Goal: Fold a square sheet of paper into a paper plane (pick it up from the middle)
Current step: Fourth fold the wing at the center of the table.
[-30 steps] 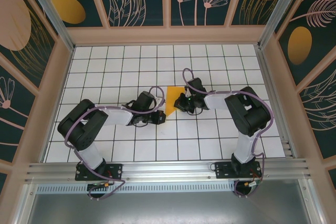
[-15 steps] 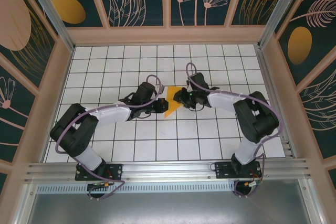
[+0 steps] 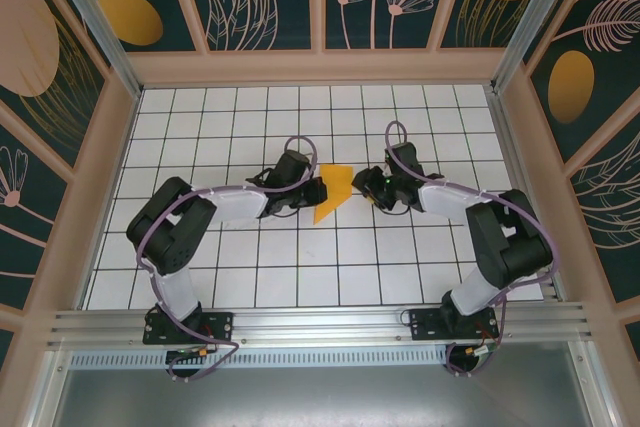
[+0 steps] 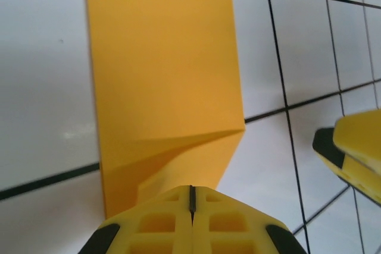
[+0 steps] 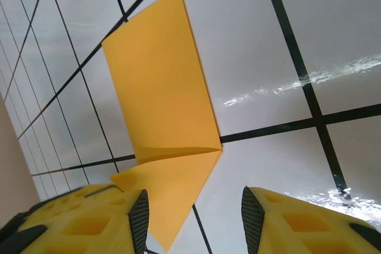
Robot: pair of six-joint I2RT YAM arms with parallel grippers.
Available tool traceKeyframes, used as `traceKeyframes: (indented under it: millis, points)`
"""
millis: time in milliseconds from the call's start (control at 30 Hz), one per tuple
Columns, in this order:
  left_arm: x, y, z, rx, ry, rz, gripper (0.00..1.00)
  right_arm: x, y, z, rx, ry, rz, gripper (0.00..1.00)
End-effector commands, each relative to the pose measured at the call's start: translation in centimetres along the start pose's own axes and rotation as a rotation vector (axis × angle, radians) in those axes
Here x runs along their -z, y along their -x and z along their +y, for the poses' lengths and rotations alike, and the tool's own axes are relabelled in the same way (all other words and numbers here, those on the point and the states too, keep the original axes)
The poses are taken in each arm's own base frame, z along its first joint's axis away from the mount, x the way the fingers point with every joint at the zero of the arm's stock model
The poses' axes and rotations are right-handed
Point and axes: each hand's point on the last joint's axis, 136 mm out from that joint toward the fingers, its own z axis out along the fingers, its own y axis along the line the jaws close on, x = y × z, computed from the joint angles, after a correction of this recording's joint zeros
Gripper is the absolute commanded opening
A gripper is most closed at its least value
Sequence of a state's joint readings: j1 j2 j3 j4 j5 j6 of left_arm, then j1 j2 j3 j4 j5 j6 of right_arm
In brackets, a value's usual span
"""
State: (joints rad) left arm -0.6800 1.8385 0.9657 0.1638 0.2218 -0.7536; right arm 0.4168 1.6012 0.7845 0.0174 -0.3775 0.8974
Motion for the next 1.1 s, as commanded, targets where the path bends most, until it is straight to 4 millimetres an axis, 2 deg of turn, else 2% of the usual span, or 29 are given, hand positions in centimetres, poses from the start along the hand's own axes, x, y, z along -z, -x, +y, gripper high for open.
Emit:
traceKeyframes:
  millis: [0, 233, 600, 700, 733, 1067]
  points:
    - [-0.7, 0.9, 0.9, 0.02, 0.068, -0.024, 0.0, -0.7, -0.5, 0.2, -0.006, 0.021, 0.034, 0.48]
    - [-0.9, 0.2, 3.1, 0.033, 0.142, -0.039, 0.0, -1.8, -1.1, 0.3, 0.002, 0.011, 0.067, 0.48]
    - [-1.4, -0.2, 4.1, 0.035, 0.175, -0.033, 0.0, -2.9, -1.6, 1.0, 0.016, 0.007, 0.094, 0.46]
    - [-1.6, -0.5, 4.4, 0.039, 0.185, -0.025, 0.0, -3.2, -1.6, 1.0, 0.015, 0.001, 0.096, 0.46]
    - [-1.6, -1.4, 5.3, 0.044, 0.203, -0.005, 0.0, -3.3, -1.6, 0.9, 0.014, -0.002, 0.098, 0.46]
    - [-1.6, -1.9, 6.1, 0.05, 0.228, 0.003, 0.0, -4.0, -1.5, 1.1, 0.013, 0.005, 0.108, 0.44]
